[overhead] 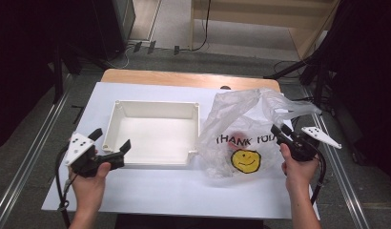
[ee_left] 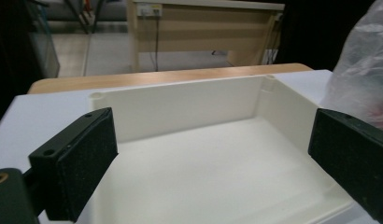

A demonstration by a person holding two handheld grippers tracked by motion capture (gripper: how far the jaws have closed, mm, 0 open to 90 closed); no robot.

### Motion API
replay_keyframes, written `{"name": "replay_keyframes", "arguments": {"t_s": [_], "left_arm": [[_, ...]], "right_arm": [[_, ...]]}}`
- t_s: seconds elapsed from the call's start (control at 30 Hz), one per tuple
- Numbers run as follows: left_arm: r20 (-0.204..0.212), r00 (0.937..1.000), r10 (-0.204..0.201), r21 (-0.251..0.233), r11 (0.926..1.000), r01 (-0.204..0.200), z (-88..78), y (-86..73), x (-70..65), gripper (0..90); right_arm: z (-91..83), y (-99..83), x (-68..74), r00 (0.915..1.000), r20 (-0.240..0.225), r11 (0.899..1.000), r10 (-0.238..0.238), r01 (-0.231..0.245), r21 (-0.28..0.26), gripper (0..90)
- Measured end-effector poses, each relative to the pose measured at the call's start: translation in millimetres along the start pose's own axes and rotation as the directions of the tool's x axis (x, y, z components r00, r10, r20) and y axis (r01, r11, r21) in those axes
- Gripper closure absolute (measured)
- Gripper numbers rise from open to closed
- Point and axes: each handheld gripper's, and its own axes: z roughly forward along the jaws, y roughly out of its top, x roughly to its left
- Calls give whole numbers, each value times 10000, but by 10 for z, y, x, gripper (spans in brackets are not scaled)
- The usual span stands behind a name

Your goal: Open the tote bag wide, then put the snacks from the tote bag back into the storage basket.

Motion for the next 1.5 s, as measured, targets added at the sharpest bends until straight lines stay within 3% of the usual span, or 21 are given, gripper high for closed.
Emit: {"name": "replay_keyframes", "arguments": {"t_s": [0.03, 0.1, 0.2, 0.3, 0.4, 0.6, 0.9, 1.1, 1.17, 1.23, 1.3, 1.33, 1.37, 1.4, 1.5], "left_arm": [[0, 10000, 0, 0, 10000, 0, 0, 0, 0, 37], [119, 9996, 238, 57, 9997, -239, 103, 8, -157, 51], [397, 9984, 411, 125, 9991, -417, 220, 24, -357, 73], [328, 9984, 453, 111, 9989, -456, 314, 46, -541, 138], [799, 9958, 451, 22, 9990, -455, 414, 66, -724, 140], [1815, 9795, 873, 150, 9957, -915, 627, 122, -1121, 140], [2691, 9548, 1262, 66, 9911, -1329, 829, 216, -1525, 138], [2611, 9573, 1242, 250, 9905, -1353, 946, 227, -1662, 144], [2475, 9616, 1186, 330, 9909, -1307, 992, 245, -1680, 157], [2381, 9654, 1065, 402, 9920, -1194, 1052, 269, -1687, 206], [2412, 9650, 1026, 553, 9913, -1192, 1126, 282, -1698, 251], [2371, 9658, 1053, 673, 9899, -1244, 1163, 280, -1709, 357], [2162, 9701, 1105, 817, 9880, -1307, 1201, 271, -1724, 357], [2032, 9736, 1035, 1014, 9868, -1260, 1241, 255, -1725, 423], [2558, 9655, 487, 1328, 9875, -850, 1287, 224, -1698, 637]], "right_arm": [[0, 0, 0, 10000, 0, 10000, 0, 0, 0, 666], [-7, -6, -4, 9979, -613, 9997, 211, -205, 106, 780], [-45, -33, 11, 9977, -679, 9998, 68, -80, -176, 900], [-72, -47, 29, 9977, -662, 9997, -163, 150, -202, 900], [-118, -61, 44, 9978, -639, 9994, -198, 180, -295, 900], [-167, -70, 71, 9969, -683, 9983, -379, 347, -478, 900], [-194, -54, 123, 9943, -848, 9961, -640, 586, -655, 900], [-207, -54, 186, 9902, -1048, 9937, -926, 852, -729, 900], [-215, -56, 192, 9892, -1111, 9933, -961, 881, -746, 900], [-224, -55, 188, 9889, -1155, 9932, -936, 847, -795, 900], [-231, -55, 184, 9886, -1194, 9933, -921, 828, -801, 900], [-237, -55, 181, 9878, -1210, 9927, -975, 878, -831, 900], [-237, -55, 181, 9878, -1210, 9927, -975, 878, -831, 900], [-240, -55, 181, 9877, -1197, 9923, -1002, 904, -846, 900], [-257, -54, 178, 9884, -1200, 9929, -930, 832, -848, 900]]}}
